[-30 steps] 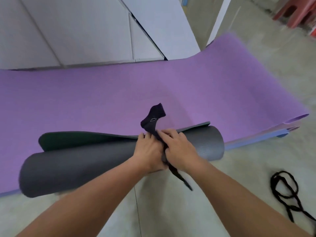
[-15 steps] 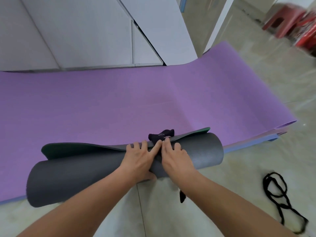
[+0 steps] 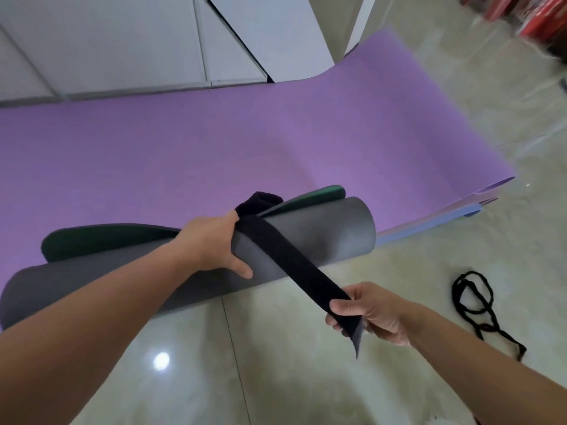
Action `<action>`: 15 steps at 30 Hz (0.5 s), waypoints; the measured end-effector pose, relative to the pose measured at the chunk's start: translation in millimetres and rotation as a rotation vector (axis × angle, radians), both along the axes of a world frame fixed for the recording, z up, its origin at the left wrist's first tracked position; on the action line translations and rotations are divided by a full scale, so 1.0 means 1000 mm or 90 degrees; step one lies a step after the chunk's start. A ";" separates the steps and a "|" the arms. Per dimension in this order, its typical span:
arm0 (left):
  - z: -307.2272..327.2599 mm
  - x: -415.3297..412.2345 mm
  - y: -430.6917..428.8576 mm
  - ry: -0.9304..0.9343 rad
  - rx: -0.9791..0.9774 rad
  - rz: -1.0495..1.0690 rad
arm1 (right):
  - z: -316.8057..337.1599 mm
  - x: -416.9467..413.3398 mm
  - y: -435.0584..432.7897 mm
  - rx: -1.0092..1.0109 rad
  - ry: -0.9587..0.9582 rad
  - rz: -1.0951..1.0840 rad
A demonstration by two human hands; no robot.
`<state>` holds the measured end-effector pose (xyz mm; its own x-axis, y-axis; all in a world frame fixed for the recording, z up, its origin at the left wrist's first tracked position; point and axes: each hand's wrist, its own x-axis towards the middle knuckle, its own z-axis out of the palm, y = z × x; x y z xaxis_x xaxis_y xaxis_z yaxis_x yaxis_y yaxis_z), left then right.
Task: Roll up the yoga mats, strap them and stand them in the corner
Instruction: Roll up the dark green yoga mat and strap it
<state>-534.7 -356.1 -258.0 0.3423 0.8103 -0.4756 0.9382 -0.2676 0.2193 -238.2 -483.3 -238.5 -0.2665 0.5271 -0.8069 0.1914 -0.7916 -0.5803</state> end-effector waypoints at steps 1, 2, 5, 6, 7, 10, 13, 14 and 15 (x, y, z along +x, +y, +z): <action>0.001 0.000 0.003 -0.003 -0.009 0.005 | -0.003 0.009 -0.005 -0.015 -0.005 0.012; 0.000 0.000 0.006 -0.006 -0.016 0.013 | -0.006 0.017 -0.010 -0.031 -0.014 0.024; 0.000 -0.002 0.012 -0.023 -0.025 0.040 | -0.016 0.032 -0.021 -0.064 -0.019 0.002; 0.000 -0.003 0.014 -0.028 -0.032 0.046 | -0.017 0.035 -0.023 -0.063 -0.021 -0.017; -0.001 -0.004 0.015 -0.033 -0.040 0.049 | -0.017 0.035 -0.024 -0.053 -0.026 -0.036; -0.001 -0.006 0.013 -0.037 -0.040 0.032 | -0.015 0.030 -0.021 0.011 -0.051 -0.039; 0.000 -0.007 0.005 -0.037 -0.025 -0.004 | -0.005 0.022 -0.014 0.066 -0.084 -0.027; 0.000 -0.007 0.002 -0.037 -0.015 -0.021 | -0.001 0.020 -0.011 0.083 -0.095 -0.031; 0.000 -0.007 -0.001 -0.032 0.000 -0.045 | 0.004 0.018 -0.008 0.099 -0.106 -0.037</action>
<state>-541.5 -357.1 -258.2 0.4219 0.7830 -0.4570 0.9049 -0.3328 0.2653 -220.5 -491.1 -234.6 -0.1018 0.6596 -0.7447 0.2521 -0.7070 -0.6607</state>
